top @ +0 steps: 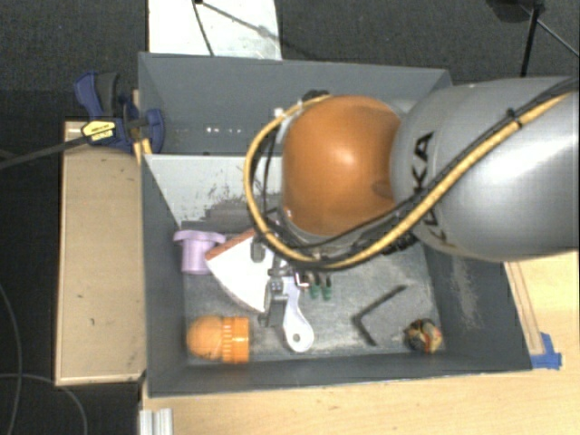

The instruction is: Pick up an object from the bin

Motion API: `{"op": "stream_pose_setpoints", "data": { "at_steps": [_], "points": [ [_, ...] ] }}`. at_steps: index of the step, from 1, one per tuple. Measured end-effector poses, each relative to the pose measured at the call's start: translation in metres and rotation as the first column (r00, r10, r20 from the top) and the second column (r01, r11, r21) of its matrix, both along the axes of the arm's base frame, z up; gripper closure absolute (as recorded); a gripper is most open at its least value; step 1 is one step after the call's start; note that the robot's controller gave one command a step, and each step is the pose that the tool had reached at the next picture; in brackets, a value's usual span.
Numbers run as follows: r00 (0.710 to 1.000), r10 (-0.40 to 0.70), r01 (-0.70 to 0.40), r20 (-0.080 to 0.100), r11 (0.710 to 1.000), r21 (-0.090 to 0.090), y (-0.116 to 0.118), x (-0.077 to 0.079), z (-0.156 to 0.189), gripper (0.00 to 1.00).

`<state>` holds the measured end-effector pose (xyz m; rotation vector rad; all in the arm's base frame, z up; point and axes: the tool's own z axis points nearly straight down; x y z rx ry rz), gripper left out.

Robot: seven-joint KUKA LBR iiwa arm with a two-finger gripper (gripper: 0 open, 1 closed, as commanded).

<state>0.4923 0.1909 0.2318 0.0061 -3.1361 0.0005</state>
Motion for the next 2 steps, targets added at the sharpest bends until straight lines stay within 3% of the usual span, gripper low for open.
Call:
{"op": "stream_pose_setpoints", "data": {
  "at_steps": [1, 2],
  "points": [
    [1.0, -0.005, 0.005, 0.008, 1.0, 0.002, -0.001, 0.002, 0.005, 0.0],
    [0.999, -0.034, 0.034, 0.014, 0.999, 0.004, -0.006, 0.01, -0.049, 0.0]
  ]
}}
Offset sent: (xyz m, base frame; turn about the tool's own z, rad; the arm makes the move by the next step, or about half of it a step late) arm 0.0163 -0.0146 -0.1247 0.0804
